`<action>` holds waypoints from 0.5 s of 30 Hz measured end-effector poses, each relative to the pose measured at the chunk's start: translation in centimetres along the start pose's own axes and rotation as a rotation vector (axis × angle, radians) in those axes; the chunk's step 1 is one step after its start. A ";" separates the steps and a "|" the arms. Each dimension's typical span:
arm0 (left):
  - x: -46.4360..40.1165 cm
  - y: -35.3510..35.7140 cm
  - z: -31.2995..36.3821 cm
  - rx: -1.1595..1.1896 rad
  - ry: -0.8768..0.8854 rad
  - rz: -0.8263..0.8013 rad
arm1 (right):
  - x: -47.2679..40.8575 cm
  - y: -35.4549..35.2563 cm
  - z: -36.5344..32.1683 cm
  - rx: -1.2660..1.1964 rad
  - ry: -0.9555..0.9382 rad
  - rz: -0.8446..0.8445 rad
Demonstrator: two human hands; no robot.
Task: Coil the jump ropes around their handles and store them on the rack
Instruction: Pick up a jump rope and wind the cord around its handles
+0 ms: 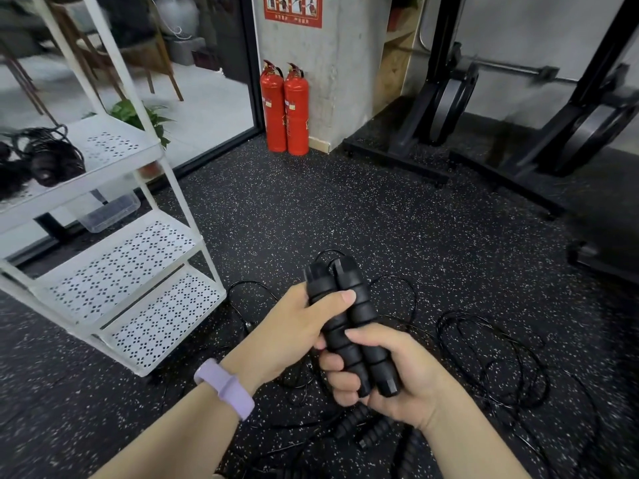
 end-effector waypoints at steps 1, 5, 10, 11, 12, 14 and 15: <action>-0.1 -0.2 -0.1 -0.036 0.009 -0.001 | -0.1 -0.3 0.0 0.042 -0.019 0.048; -0.4 -1.8 -1.5 -0.377 -0.061 0.051 | 0.7 -3.3 -1.6 0.493 -0.097 0.466; 0.0 -1.2 -4.0 -0.347 -0.351 0.048 | 0.8 -4.3 -2.3 1.066 -0.069 0.727; 0.1 -1.1 -4.2 -0.292 -0.386 0.071 | 0.7 -4.2 -2.2 1.143 -0.070 0.761; 0.0 -1.1 -4.3 -0.228 -0.410 0.087 | 0.7 -4.1 -2.2 1.215 -0.073 0.804; 0.0 -0.8 -4.4 -0.061 -0.441 0.102 | 0.7 -3.6 -2.2 1.335 -0.087 0.887; 0.0 -0.6 -4.4 0.024 -0.450 0.100 | 0.7 -3.4 -2.2 1.396 -0.095 0.923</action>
Point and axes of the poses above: each hand's wrist, its own x-axis away from the middle knuckle, its own y-axis out of the palm, z = x × y, the point moved 7 cm from there along -x, towards the middle knuckle, and after that the axes turned 2 degrees about -y, right-handed, at the moved point
